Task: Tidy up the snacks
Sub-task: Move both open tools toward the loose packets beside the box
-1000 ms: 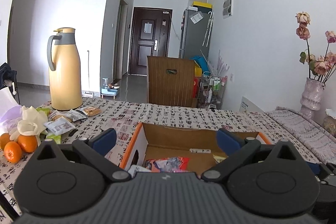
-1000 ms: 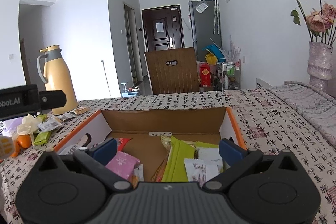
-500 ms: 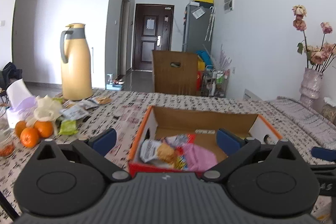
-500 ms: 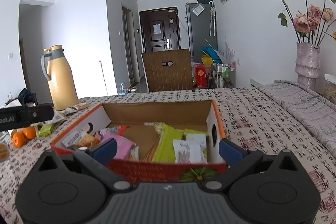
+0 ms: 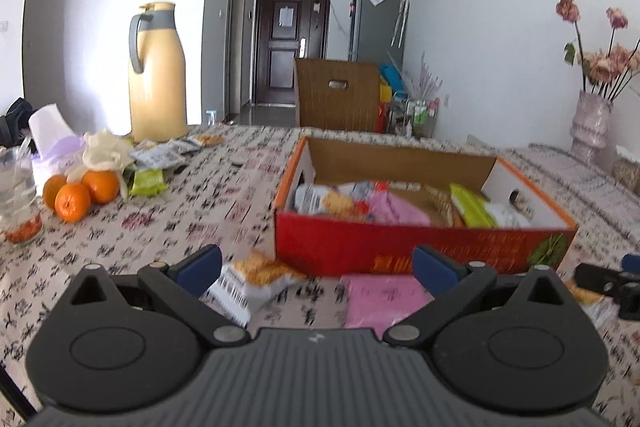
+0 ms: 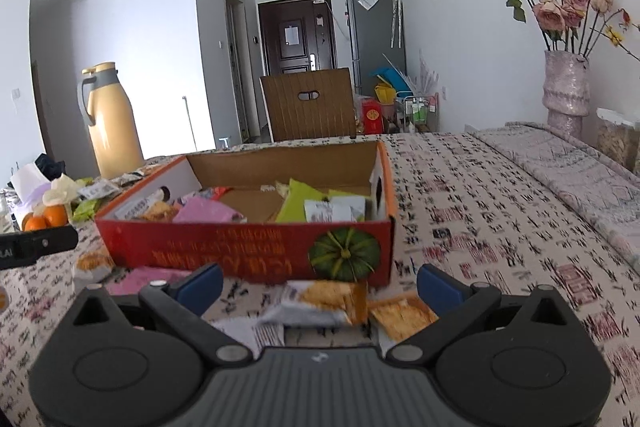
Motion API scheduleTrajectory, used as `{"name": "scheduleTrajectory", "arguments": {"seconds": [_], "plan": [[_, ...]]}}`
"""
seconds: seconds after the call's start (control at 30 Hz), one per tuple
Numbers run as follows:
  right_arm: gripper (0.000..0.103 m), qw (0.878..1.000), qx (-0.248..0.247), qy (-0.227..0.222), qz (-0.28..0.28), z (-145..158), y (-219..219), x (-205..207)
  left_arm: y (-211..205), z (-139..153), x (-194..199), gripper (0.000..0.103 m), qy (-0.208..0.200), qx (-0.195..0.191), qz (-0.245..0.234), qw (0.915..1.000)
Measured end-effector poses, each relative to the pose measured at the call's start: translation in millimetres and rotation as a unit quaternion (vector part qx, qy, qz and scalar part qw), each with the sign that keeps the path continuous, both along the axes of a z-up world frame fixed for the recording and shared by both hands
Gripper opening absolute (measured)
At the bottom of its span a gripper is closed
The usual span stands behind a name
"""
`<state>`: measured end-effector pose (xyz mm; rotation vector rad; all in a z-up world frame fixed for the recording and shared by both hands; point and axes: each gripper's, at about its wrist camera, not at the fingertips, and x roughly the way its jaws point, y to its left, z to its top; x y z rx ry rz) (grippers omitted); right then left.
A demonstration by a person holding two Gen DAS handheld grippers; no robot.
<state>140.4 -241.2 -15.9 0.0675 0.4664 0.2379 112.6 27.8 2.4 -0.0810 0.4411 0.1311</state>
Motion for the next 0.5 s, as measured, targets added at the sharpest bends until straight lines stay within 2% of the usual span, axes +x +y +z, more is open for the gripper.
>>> {"name": "scheduleTrajectory", "arguments": {"seconds": [0.2,0.5], "plan": [[0.103,1.000,0.003,0.007,0.000,-11,-8,-11,8,-19,-3,0.103,0.019,-0.010,0.005,0.9997],[0.103,1.000,0.006,0.007,-0.022,-21,-15,-13,3,-31,-2,0.103,0.006,-0.003,0.004,1.0000]]}}
